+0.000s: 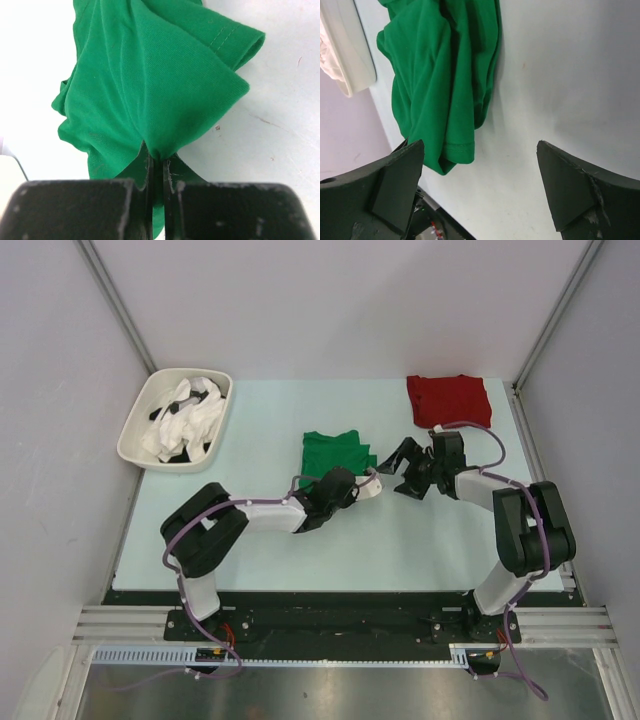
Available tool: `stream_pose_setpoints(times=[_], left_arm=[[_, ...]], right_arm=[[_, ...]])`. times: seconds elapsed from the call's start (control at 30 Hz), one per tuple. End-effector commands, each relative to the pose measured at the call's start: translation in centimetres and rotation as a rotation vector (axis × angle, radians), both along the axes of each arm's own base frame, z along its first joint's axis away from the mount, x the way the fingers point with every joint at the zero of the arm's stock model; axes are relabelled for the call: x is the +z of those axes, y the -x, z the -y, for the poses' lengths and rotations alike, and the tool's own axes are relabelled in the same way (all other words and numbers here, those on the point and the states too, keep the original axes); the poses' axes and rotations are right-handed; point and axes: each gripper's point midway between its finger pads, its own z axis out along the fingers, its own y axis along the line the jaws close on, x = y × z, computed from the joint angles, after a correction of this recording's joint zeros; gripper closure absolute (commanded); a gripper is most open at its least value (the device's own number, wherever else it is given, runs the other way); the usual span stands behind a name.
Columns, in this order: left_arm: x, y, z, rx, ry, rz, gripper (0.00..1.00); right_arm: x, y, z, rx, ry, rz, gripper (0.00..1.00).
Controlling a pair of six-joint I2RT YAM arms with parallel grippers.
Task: Fold and stack the t-shirts
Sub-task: Neatly place the folded tshirt to the corner
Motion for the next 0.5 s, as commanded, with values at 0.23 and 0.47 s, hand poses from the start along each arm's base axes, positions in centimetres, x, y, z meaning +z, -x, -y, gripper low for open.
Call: stream_pose_setpoints(times=[0.23, 0.47], left_arm=[[3.8, 0.2, 1.1, -0.003, 0.183, -0.009, 1.00], [4.1, 0.3, 1.0, -0.007, 0.197, -0.011, 1.00]], right_arm=[[-1.5, 0.0, -2.5, -0.107, -0.262, -0.086, 0.00], [-2.8, -0.7, -4.0, -0.157, -0.354, -0.119, 0.00]])
